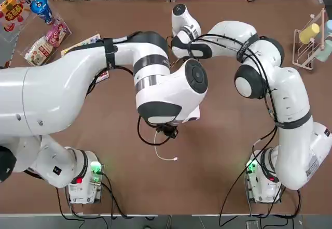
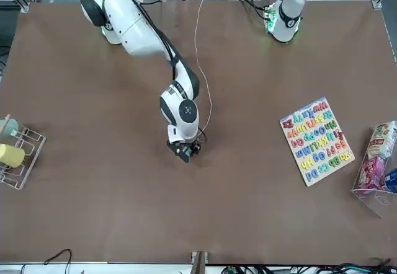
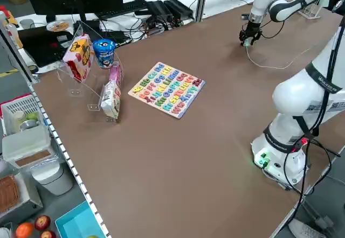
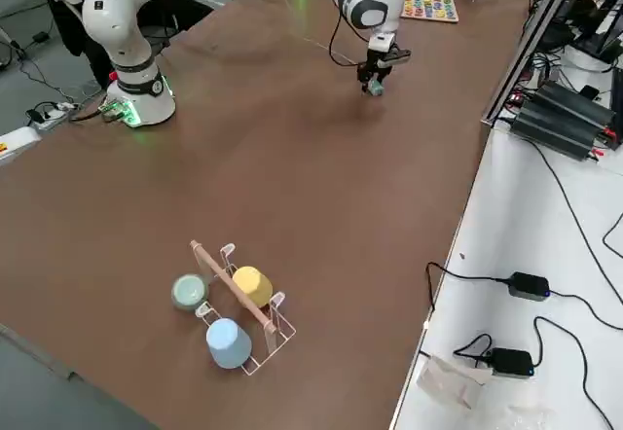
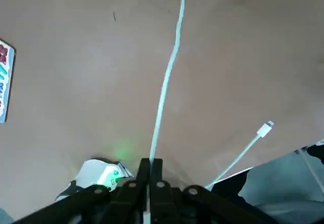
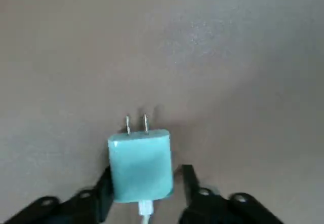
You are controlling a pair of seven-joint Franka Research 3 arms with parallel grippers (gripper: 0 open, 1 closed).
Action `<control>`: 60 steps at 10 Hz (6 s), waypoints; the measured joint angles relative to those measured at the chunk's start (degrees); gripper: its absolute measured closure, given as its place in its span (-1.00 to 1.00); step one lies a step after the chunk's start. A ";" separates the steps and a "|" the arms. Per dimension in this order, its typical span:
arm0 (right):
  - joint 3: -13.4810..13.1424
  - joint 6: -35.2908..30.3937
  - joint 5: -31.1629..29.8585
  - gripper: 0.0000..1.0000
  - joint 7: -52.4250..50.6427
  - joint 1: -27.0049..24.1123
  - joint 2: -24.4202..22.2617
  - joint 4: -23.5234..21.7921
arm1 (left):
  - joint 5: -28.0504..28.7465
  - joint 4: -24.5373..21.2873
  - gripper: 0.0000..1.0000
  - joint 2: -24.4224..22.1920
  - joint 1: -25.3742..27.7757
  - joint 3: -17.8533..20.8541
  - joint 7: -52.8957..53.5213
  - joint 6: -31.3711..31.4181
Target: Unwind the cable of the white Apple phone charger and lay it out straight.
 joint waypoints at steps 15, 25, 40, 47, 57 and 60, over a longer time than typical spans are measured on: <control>-0.11 4.52 -3.27 0.05 -34.44 -6.96 -0.67 6.18 | 0.86 1.21 0.93 0.29 3.90 5.80 7.05 0.67; -1.94 15.84 -5.69 0.05 -40.93 -6.99 3.87 6.20 | 1.92 2.70 0.93 2.53 4.45 5.84 7.20 2.03; 1.95 11.14 -5.59 -1.00 -53.77 -18.52 -0.75 9.10 | 1.92 5.49 0.16 2.50 3.79 5.26 3.90 1.41; 8.33 -9.57 0.55 -1.00 -92.41 -38.93 -15.57 5.71 | 2.63 9.81 -1.00 2.57 16.75 6.80 -8.70 1.44; 1.67 -34.08 5.58 -1.00 -79.05 -40.38 -47.97 -12.39 | 6.67 11.14 -1.00 2.92 44.49 9.61 7.72 4.39; 2.20 -37.04 5.59 -1.00 -75.02 -38.97 -49.09 -11.77 | 5.97 11.13 -1.00 4.17 38.23 25.05 20.31 6.16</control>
